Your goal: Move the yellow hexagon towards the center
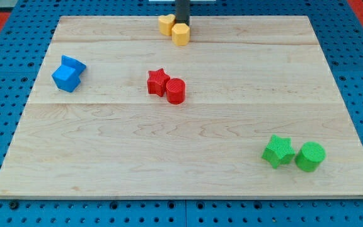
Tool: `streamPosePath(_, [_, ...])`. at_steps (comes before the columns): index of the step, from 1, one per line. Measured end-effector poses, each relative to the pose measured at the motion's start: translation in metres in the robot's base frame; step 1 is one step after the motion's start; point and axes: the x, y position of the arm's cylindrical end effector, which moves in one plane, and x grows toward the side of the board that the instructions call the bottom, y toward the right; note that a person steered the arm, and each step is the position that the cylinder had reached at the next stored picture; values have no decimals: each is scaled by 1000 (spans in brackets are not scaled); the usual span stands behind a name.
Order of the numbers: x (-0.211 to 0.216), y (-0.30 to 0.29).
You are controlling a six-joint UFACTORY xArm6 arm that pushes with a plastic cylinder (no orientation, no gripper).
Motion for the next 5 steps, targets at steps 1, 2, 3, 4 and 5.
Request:
streamPosePath(1, [2, -7])
streamPosePath(2, [3, -7])
streamPosePath(3, [28, -7])
streamPosePath(4, [73, -7])
streamPosePath(5, [115, 1])
